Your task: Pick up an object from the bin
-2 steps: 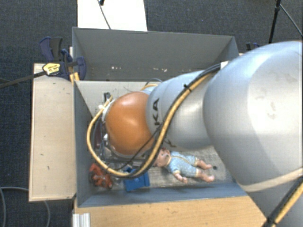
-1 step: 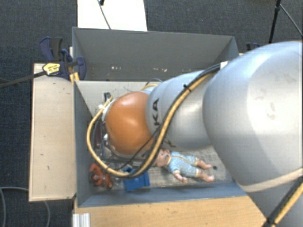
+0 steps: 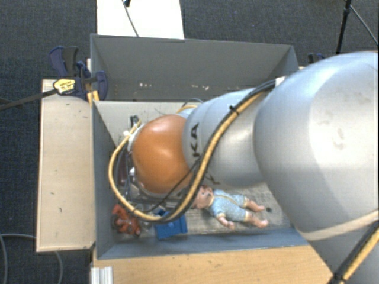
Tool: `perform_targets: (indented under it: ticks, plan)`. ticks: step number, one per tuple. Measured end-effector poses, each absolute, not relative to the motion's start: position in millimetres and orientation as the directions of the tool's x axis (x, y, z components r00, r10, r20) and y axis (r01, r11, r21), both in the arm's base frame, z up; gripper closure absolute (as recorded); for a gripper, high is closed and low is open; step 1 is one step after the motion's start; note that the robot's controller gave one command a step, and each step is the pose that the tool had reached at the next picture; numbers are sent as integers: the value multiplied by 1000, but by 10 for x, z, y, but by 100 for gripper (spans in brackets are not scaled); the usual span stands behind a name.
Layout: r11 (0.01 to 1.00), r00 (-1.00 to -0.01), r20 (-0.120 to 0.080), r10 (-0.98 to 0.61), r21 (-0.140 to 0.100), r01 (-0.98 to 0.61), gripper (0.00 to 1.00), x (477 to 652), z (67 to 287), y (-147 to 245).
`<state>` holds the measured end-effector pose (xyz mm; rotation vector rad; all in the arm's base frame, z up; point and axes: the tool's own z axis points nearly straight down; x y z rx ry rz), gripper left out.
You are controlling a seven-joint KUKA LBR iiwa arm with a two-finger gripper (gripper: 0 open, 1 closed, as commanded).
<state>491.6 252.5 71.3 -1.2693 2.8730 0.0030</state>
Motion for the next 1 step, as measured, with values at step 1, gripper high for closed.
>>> perform_targets:
  ticks: [1]
  plan:
    - [663, -663, 2, -748, 2, -748, 100, 4913, 1409, 2515]
